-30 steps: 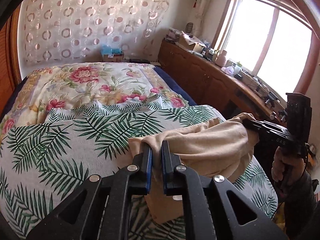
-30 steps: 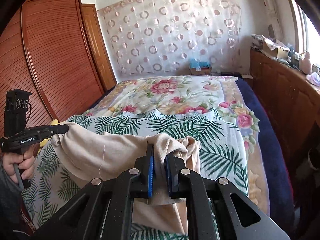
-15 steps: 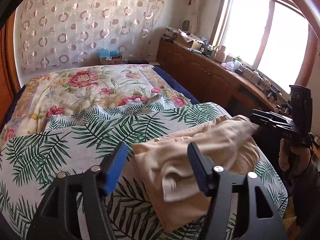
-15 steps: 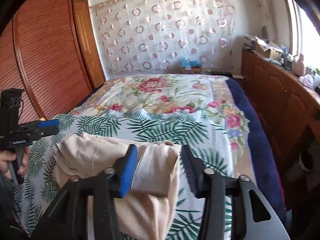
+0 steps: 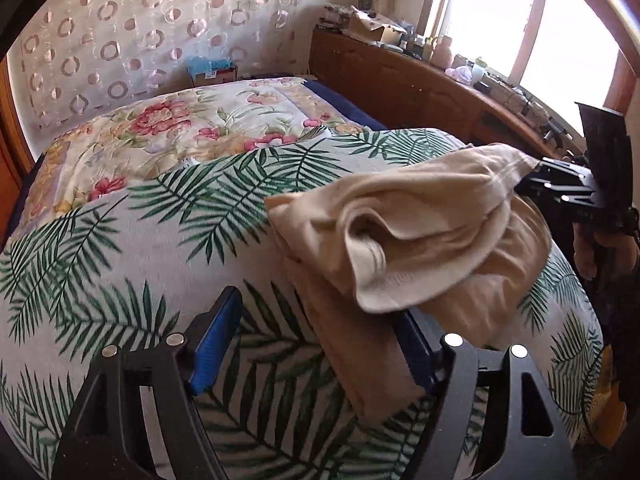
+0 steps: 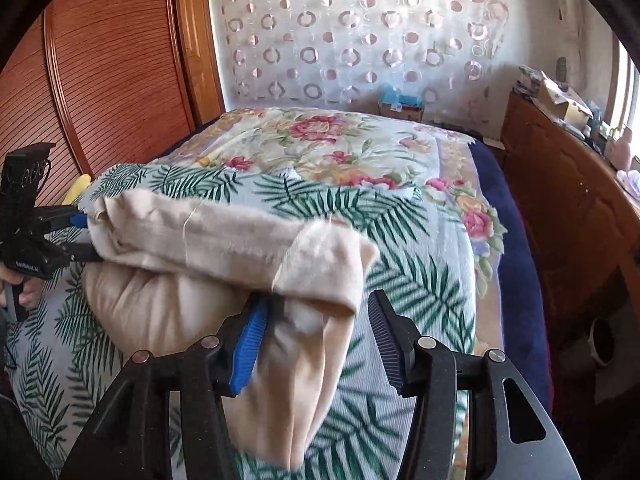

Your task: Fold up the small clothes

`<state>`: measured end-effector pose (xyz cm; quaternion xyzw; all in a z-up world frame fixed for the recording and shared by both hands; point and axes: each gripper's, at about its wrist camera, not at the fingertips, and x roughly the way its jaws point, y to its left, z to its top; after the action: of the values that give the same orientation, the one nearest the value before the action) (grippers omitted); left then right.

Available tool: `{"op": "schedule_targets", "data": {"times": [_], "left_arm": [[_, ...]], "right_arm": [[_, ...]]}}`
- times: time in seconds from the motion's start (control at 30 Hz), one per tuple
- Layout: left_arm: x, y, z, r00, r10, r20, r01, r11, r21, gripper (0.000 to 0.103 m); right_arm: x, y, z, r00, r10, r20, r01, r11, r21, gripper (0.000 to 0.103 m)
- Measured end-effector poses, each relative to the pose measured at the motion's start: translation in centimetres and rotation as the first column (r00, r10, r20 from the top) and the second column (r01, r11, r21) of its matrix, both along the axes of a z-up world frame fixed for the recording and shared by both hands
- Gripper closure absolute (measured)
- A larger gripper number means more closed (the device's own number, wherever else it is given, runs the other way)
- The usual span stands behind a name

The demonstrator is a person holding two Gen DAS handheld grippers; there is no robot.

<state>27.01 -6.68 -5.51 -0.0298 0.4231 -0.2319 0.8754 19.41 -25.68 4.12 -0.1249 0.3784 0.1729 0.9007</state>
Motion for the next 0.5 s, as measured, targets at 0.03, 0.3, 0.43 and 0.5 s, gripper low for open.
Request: {"op": "schedule_targets", "data": {"times": [0.03,0.3,0.43,0.5], "left_arm": [[0.5,-0.2,0.1,1.0,0.002,0.006,-0.002,1.0,0.002,0.027],[4.8,1.7,1.6,0.977,0.186,0.104,-0.192,0.98,0.053,0.027],[4.9,3.2,1.6,0.97,0.222,0.096,-0.225,0.974,0.024,0.027],[4.6,3.4,1.7,0.972,0.214,0.094,-0.215,0.976,0.011,0.027]], "right_arm": [[0.6,0.3,0.2,1.0,0.0,0.005,0.0,1.0,0.001,0.049],[5.2,-0.4,0.6,0.991,-0.121,0.058,0.122,0.992,-0.02,0.049],[4.8,-0.7,1.4,0.986,-0.156,0.058,0.154,0.987,0.033,0.049],[4.1,-0.3,1.5,0.988,-0.143,0.049,0.141,0.989,0.038,0.049]]}}
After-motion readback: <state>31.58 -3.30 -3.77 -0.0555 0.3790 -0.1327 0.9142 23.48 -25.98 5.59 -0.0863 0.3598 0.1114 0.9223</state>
